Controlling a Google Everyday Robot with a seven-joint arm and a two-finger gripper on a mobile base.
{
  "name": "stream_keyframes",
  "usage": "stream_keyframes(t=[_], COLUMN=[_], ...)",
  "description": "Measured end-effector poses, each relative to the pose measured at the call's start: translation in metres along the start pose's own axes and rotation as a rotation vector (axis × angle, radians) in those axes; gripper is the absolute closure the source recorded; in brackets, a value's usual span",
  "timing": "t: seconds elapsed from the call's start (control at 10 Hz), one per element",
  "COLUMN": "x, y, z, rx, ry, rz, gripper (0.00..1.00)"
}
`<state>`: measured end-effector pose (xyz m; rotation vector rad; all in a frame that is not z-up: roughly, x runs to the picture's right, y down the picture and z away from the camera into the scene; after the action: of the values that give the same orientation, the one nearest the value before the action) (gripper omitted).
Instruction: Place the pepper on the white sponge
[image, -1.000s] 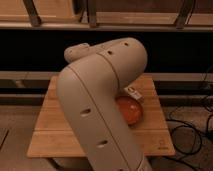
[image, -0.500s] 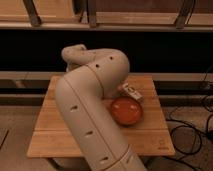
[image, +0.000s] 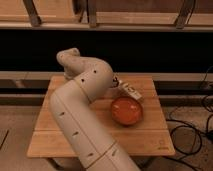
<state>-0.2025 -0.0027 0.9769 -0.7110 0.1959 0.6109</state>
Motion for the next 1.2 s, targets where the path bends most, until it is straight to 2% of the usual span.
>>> stream_keyframes(t=[0.2,1.2], x=[-0.0024,-0.0031], y=[-0.0007,-0.0005], z=[0.0019,0.0039], rx=[-0.006,-0.01], ry=[0.012,0.018], rz=[-0.003,-0.011], gripper=[0.93,0.93])
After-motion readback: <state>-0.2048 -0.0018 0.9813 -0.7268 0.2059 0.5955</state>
